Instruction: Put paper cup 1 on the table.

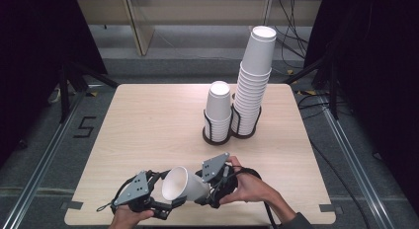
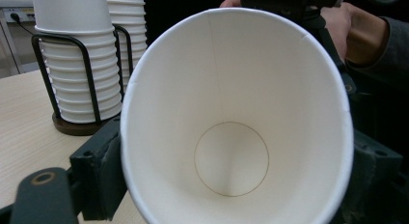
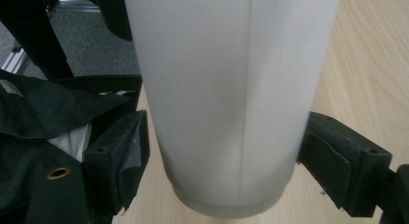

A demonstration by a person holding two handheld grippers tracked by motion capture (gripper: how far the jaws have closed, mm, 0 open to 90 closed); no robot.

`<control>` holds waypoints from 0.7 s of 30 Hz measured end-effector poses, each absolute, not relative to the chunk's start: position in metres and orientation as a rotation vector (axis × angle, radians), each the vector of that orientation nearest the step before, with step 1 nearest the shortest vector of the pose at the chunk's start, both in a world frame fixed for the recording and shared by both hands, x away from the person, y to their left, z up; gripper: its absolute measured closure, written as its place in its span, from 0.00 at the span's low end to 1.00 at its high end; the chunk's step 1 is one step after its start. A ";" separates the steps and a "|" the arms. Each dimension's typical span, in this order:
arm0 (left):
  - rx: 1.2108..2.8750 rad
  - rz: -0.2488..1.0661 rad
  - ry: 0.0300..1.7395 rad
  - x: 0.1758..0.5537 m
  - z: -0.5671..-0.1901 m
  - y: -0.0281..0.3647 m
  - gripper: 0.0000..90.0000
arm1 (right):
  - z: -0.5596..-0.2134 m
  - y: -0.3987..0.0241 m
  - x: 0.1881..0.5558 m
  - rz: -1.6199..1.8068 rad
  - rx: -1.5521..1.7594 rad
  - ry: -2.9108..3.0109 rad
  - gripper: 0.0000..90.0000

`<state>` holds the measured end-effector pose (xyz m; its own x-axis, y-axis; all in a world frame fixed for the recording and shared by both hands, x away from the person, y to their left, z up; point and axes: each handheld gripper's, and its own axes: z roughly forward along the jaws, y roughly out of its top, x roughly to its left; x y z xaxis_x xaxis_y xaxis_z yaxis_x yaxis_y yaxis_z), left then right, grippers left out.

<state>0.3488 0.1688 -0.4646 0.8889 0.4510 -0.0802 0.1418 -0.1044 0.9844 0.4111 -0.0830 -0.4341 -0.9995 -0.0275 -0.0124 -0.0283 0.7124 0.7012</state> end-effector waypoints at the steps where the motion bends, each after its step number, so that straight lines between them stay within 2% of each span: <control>1: 1.677 0.277 0.459 0.349 -0.464 0.169 0.16 | -0.436 -0.082 0.411 1.197 -0.050 2.915 0.22; 5: 1.673 0.279 0.458 0.347 -0.464 0.167 0.16 | -0.442 -0.079 0.412 1.215 -0.048 2.925 0.28; 11: 1.619 0.252 0.492 0.348 -0.465 0.168 0.10 | -0.444 -0.077 0.411 1.305 -0.051 2.907 0.29; 21: 1.583 0.271 0.497 0.346 -0.465 0.162 0.12 | -0.445 -0.072 0.409 1.451 -0.031 2.872 0.28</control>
<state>0.3459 0.1623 -0.4652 0.8741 0.4694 -0.1252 0.1488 -0.0133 0.9888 0.4091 -0.0719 -0.4453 -0.9969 -0.0513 0.0593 0.0173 0.5938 0.8045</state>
